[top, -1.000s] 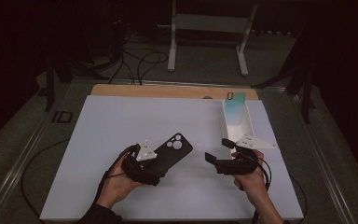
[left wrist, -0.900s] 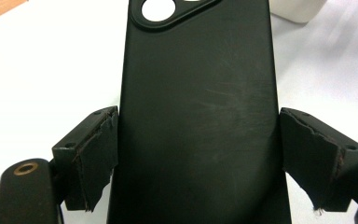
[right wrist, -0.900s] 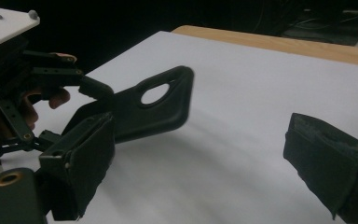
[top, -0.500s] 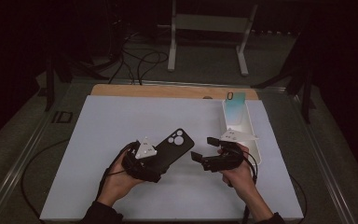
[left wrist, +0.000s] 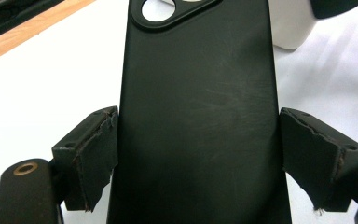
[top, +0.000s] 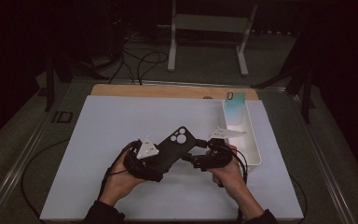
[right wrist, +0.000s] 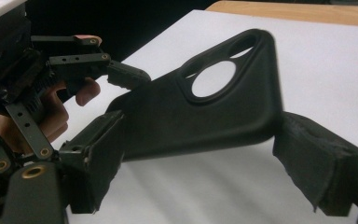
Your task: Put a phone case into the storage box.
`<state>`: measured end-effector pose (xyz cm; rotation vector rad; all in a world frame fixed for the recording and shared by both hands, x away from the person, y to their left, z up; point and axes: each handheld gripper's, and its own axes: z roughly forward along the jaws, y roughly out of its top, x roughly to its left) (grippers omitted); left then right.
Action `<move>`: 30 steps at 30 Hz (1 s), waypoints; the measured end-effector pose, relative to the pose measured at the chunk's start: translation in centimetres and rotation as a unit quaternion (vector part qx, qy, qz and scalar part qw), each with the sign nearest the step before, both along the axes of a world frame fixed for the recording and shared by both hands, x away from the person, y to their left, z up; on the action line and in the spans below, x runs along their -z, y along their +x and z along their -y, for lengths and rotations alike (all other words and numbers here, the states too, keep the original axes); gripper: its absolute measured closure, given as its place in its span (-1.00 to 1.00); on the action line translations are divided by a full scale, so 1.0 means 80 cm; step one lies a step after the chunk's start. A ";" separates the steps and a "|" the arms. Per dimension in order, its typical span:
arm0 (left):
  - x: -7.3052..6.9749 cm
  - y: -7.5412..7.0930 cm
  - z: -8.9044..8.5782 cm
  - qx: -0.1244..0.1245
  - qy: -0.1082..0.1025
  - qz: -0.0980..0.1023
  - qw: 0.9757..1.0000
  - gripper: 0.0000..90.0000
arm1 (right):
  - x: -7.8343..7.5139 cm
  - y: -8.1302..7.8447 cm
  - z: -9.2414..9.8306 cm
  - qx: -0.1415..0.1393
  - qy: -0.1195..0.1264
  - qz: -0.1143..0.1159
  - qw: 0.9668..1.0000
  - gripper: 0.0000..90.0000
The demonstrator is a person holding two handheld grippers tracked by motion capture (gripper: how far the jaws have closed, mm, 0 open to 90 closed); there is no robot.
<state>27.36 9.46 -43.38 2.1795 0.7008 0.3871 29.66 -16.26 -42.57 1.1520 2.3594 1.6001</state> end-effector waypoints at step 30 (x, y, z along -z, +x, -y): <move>0.005 -0.002 0.025 0.018 -0.005 -0.001 1.000 -0.65 | 0.009 0.000 -0.026 -0.015 0.049 -0.060 0.997 0.66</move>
